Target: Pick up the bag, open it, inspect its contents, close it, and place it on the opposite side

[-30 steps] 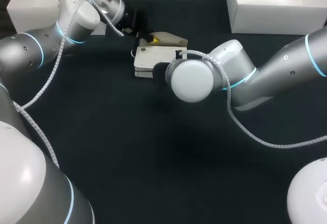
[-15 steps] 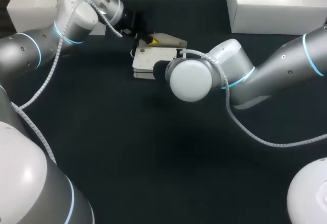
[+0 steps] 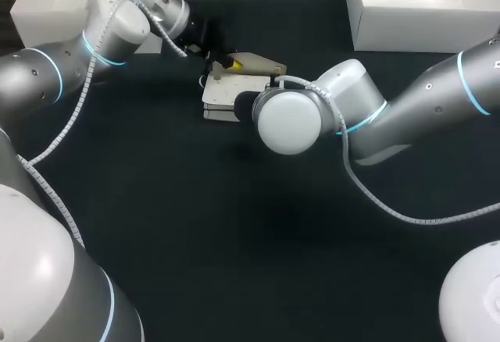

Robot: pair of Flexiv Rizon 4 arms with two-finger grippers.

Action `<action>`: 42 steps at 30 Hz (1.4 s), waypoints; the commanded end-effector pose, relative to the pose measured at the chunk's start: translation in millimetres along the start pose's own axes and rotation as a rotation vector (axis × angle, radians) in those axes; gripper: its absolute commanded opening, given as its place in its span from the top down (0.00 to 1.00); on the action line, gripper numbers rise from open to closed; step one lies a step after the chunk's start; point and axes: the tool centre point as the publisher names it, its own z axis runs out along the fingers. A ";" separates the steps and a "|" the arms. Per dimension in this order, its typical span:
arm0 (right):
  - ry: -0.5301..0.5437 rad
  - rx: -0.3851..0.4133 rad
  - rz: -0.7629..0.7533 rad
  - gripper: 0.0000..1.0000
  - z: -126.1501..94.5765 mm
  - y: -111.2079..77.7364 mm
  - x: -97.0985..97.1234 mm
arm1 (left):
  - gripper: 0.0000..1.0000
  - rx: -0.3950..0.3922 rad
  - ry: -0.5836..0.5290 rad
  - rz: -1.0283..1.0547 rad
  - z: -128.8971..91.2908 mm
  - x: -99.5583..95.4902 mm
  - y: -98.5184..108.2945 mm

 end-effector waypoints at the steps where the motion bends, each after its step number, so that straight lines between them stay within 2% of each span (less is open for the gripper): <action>1: -0.010 -0.006 0.006 1.00 3.2 -0.1 1.3 | 1.00 0.001 0.005 0.001 -0.2 -1.4 -0.2; 11: -0.025 -0.005 0.018 0.99 -0.2 -1.9 0.5 | 1.00 0.002 0.011 0.005 1.9 0.2 -0.6; 13: -0.027 -0.005 0.019 0.89 -1.8 -1.4 0.3 | 1.00 0.003 0.012 0.003 2.0 0.4 -0.5; 18: -0.032 -0.007 0.018 0.77 -3.7 1.6 0.2 | 1.00 0.004 0.012 0.000 2.5 0.9 -0.2; 19: -0.033 -0.010 0.016 0.72 -3.7 2.5 0.1 | 1.00 0.004 0.012 -0.001 2.6 0.9 -0.2; 26: -0.029 -0.015 0.015 0.69 -2.7 4.7 0.2 | 1.00 0.005 0.010 -0.004 2.1 2.1 0.4; 30: -0.029 -0.015 0.018 0.73 -3.5 6.3 0.9 | 1.00 0.005 0.011 -0.007 2.2 2.5 1.1; 33: -0.031 -0.013 0.021 0.80 -5.2 6.7 1.7 | 1.00 0.006 0.011 -0.009 2.3 2.6 1.3; 34: -0.031 -0.013 0.022 0.83 -5.4 6.7 1.9 | 1.00 0.006 0.011 -0.009 2.4 2.6 1.4; 36: -0.032 -0.009 0.023 0.98 -6.2 6.5 2.7 | 1.00 0.006 0.011 -0.010 2.6 2.7 1.8; 42: -0.036 -0.005 0.028 1.00 -7.5 6.0 3.6 | 1.00 0.002 0.010 -0.013 3.0 3.7 3.3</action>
